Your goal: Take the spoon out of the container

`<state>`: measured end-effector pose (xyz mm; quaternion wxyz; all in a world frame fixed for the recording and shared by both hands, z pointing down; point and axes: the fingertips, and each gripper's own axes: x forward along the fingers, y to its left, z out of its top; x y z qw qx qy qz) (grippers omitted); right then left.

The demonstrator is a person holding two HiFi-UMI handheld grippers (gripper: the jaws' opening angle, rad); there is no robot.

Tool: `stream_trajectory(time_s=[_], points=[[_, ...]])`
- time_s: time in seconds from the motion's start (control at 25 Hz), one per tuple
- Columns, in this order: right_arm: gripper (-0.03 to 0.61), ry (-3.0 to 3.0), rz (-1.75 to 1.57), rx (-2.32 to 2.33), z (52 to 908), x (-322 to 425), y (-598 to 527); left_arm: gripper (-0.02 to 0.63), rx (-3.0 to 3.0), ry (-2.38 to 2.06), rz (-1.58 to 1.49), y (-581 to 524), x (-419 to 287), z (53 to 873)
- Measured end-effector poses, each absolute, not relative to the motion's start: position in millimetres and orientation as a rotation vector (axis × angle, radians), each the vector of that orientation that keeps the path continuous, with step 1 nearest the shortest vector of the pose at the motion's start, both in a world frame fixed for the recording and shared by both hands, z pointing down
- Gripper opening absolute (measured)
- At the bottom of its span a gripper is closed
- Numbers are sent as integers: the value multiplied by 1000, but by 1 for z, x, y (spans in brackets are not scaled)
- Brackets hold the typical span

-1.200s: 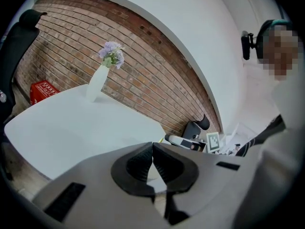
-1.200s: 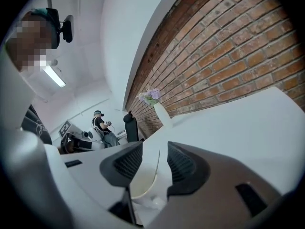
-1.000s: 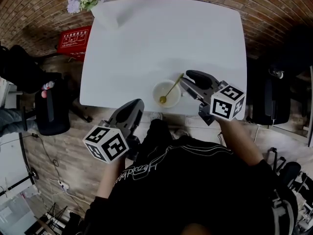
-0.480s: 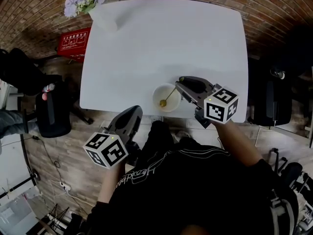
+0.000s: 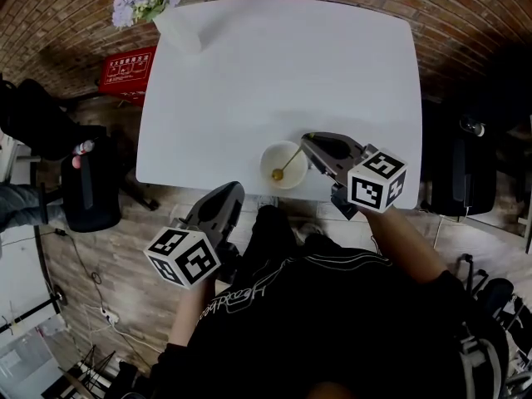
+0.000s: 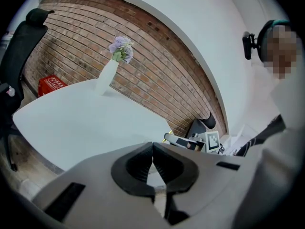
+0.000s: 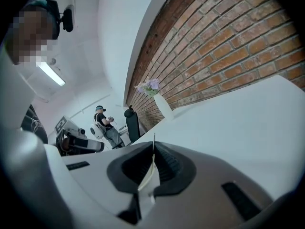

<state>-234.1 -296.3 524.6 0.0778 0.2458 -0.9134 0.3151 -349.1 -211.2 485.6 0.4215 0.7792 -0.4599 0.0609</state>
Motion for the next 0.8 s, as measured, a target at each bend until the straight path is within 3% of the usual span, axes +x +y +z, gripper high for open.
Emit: stream_trajectory(time_s=[0.8], points=[[0,-2854,843,792,469,-219,-283,5,1990,-1197,91,-176,-323,460]])
